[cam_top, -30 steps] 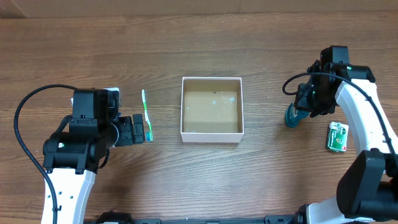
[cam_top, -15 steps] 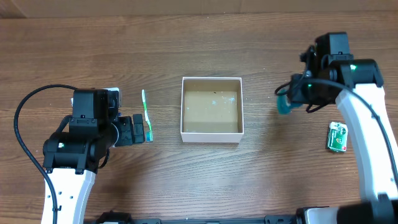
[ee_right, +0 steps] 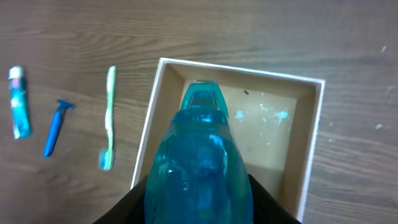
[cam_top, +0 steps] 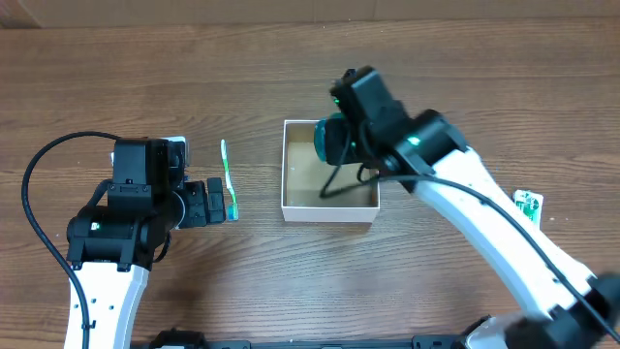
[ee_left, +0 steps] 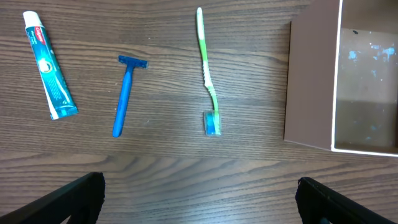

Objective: Pack container
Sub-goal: 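Carry the bottle into the box and release it upright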

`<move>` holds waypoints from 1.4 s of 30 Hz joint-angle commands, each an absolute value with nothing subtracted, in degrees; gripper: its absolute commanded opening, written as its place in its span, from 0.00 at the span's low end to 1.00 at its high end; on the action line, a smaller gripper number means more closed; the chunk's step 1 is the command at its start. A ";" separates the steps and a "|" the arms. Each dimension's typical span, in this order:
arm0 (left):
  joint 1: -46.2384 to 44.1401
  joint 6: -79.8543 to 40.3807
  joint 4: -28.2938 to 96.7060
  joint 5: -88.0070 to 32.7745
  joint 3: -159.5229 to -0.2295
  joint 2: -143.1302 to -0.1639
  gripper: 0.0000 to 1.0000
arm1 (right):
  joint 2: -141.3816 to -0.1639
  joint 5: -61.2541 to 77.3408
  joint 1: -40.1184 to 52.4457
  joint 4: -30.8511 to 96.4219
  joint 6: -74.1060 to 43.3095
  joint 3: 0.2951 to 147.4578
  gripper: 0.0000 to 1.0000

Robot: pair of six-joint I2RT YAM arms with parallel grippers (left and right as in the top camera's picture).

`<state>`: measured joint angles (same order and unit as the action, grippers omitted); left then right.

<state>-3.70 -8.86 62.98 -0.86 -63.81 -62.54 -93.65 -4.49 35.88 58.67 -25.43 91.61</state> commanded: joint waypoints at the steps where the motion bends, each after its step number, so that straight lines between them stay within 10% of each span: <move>1: -3.40 -8.36 62.74 -1.08 -65.25 -62.52 1.00 | -97.43 -6.81 35.83 56.34 -31.38 93.45 0.04; 14: -3.40 -8.38 62.78 -1.10 -65.25 -62.52 1.00 | -112.75 -6.83 35.83 51.22 -31.53 93.43 0.06; 24: -3.40 -8.38 62.76 -1.08 -65.25 -62.54 1.00 | -113.14 -6.85 35.83 51.05 -31.07 93.45 0.66; 42: -3.40 -8.36 62.74 -1.06 -65.25 -62.54 1.00 | -89.93 -7.94 39.05 54.33 -13.23 99.70 0.76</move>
